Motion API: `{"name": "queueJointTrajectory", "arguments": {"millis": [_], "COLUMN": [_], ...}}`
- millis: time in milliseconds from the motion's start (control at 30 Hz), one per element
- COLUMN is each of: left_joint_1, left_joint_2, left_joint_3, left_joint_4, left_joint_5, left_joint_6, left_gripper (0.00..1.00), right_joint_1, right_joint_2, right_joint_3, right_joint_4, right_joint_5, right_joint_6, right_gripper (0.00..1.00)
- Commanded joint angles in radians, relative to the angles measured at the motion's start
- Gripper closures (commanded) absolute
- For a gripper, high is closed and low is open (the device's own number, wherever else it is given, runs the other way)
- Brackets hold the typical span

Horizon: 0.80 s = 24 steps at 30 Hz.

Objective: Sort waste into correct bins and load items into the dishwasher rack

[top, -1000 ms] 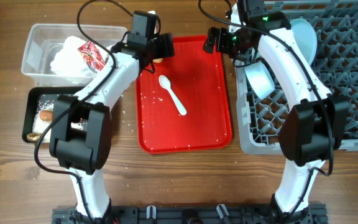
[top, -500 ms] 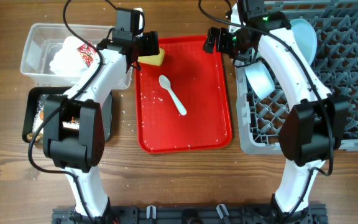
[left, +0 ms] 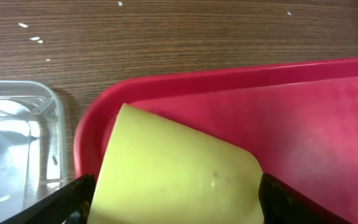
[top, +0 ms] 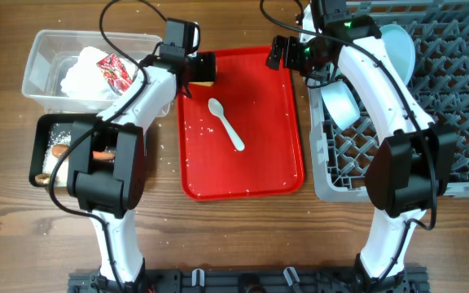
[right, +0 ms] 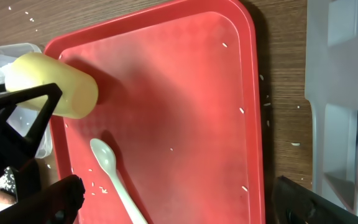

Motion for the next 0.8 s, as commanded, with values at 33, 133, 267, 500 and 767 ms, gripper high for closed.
{"name": "queueJointTrajectory", "arguments": {"millis": [33, 133, 267, 500, 767], "left_joint_1": [-0.013, -0.014, -0.014, -0.014, -0.03], "left_joint_2": [0.007, 0.007, 0.007, 0.007, 0.049], "left_joint_3": [0.021, 0.021, 0.021, 0.021, 0.019], "left_joint_4": [-0.055, -0.109, -0.117, -0.112, 0.055], "left_joint_5": [0.051, 0.129, 0.195, 0.194, 0.181], "left_joint_6": [0.016, 0.015, 0.011, 0.008, -0.048], "left_gripper": [0.19, 0.23, 0.47, 0.65, 0.69], "right_joint_1": [-0.001, -0.001, -0.001, -0.001, -0.001], "right_joint_2": [-0.028, -0.028, -0.028, -0.028, -0.028], "right_joint_3": [0.018, 0.018, 0.018, 0.018, 0.018], "right_joint_4": [-0.003, -0.003, -0.003, -0.006, -0.023], "right_joint_5": [0.031, 0.035, 0.035, 0.035, 0.035], "right_joint_6": [-0.017, -0.017, -0.018, -0.017, -0.021], "right_gripper": [0.0, 0.0, 0.0, 0.0, 0.0]}}
